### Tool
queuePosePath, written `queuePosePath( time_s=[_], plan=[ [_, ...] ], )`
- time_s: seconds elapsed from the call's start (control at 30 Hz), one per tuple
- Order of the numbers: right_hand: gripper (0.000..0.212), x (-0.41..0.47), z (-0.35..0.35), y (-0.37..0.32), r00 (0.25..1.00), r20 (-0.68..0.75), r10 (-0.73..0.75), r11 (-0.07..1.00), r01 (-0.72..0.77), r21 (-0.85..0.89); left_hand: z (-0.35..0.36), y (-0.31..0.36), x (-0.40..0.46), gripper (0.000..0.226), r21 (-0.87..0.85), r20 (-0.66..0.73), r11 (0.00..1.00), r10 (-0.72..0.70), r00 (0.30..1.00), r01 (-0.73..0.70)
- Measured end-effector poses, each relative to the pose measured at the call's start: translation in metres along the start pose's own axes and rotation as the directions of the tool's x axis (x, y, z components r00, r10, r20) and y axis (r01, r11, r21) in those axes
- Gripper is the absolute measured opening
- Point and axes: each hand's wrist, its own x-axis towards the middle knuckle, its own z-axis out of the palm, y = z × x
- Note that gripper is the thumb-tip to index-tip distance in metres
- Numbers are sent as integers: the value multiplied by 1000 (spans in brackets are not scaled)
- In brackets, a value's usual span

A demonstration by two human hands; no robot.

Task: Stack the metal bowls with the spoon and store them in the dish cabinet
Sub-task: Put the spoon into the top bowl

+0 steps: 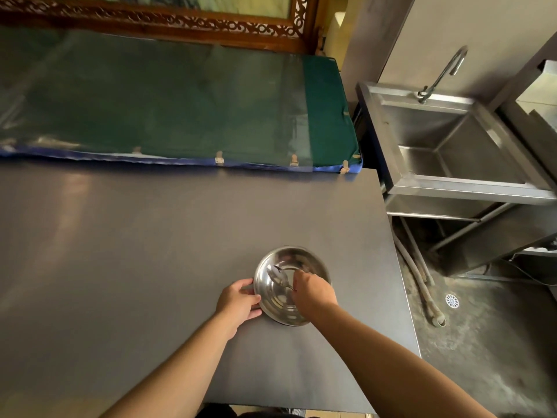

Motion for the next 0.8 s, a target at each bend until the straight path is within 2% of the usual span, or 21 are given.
queuePosePath(
  time_s=[0.13, 0.47, 0.63, 0.8],
  plan=[
    [16, 2, 5, 1, 1000, 18, -8, 998, 9, -67, -1, 1, -1, 42, 12, 7, 1000, -3, 1000, 3],
    [23, 4, 8, 7, 1000, 6, 3, 996, -3, -89, 0, 5, -1, 43, 35, 10, 999, -16, 1000, 15],
    [29, 8, -9, 12, 1000, -2, 10, 999, -11, -42, 0, 15, 1, 43, 71, -39, 997, 4, 999, -1],
    [32, 9, -29, 29, 997, -83, -11, 1000, 11, -2, 0, 25, 3, 43, 131, -67, 991, 51, 996, -42]
  ],
)
